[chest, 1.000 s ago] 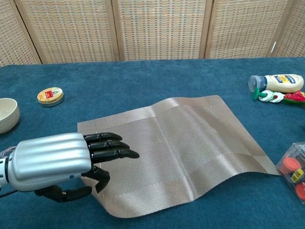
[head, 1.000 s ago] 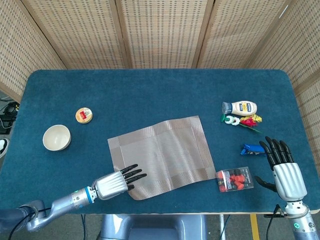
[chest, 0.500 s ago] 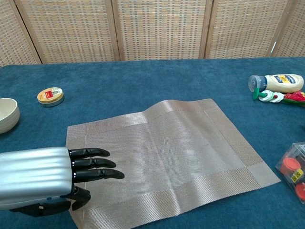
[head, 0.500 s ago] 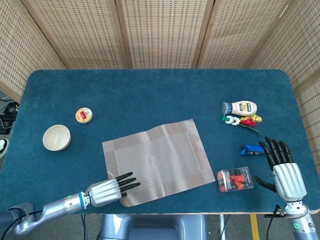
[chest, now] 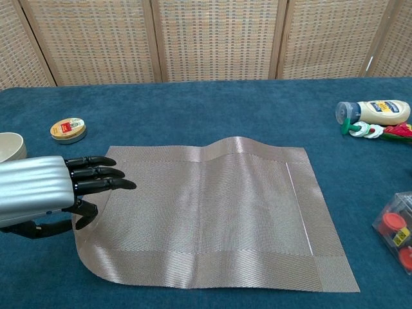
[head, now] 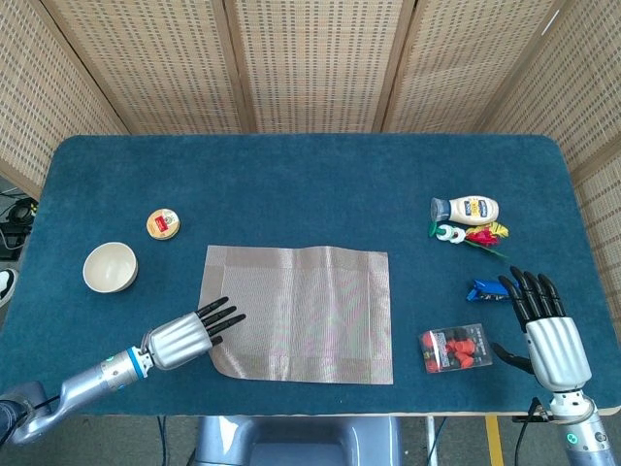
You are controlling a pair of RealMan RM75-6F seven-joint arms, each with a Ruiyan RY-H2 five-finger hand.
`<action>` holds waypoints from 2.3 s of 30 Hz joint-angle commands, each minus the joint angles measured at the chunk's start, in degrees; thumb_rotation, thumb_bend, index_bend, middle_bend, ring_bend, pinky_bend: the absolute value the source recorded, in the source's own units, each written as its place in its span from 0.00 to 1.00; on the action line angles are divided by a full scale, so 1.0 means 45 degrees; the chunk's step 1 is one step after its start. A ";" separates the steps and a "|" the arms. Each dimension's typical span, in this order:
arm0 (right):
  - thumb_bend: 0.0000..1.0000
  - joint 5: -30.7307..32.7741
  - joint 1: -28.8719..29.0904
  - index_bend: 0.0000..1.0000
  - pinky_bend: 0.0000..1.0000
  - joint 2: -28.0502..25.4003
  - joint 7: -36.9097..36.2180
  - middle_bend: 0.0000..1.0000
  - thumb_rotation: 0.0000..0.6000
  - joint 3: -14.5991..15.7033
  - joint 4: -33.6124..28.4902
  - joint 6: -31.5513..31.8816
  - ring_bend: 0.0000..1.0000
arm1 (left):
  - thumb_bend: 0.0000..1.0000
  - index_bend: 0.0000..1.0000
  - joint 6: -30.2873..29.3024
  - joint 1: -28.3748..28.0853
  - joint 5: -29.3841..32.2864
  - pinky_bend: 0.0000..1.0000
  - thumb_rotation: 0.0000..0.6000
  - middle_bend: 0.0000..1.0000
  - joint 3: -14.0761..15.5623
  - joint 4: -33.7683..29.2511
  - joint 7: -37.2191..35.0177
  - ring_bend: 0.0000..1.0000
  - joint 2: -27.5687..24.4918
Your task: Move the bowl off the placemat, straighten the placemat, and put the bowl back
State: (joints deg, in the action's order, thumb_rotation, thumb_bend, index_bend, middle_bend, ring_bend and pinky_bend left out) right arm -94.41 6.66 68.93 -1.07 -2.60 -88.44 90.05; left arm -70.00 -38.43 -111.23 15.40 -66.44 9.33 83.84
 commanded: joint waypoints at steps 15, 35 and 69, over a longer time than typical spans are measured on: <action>0.00 0.0000 -0.0024 0.03 0.00 -0.0039 -0.0034 0.00 1.00 -0.0009 -0.0015 0.0015 0.00 | 0.53 0.80 -0.0446 0.0272 -0.0615 0.00 1.00 0.00 0.0464 -0.0244 -0.0953 0.00 -0.0057; 0.00 -0.0009 -0.0034 0.03 0.00 -0.0040 -0.0009 0.00 1.00 0.0020 -0.0030 -0.0031 0.00 | 0.00 0.00 -0.0688 0.0711 -0.0446 0.00 1.00 0.00 0.0415 -0.1431 -0.0032 0.00 -0.1190; 0.00 -0.0305 -0.0072 0.03 0.00 -0.0119 -0.0119 0.00 1.00 0.0122 -0.0144 0.0109 0.00 | 0.09 0.30 0.2774 0.2645 0.7994 0.00 1.00 0.00 -0.2558 0.0950 -0.3622 0.00 -0.1438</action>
State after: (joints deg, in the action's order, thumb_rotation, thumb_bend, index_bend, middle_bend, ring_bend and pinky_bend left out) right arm -95.78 6.34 68.40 -1.61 -2.05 -89.08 90.54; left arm -58.68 -26.30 -75.55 4.27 -63.16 -5.95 76.48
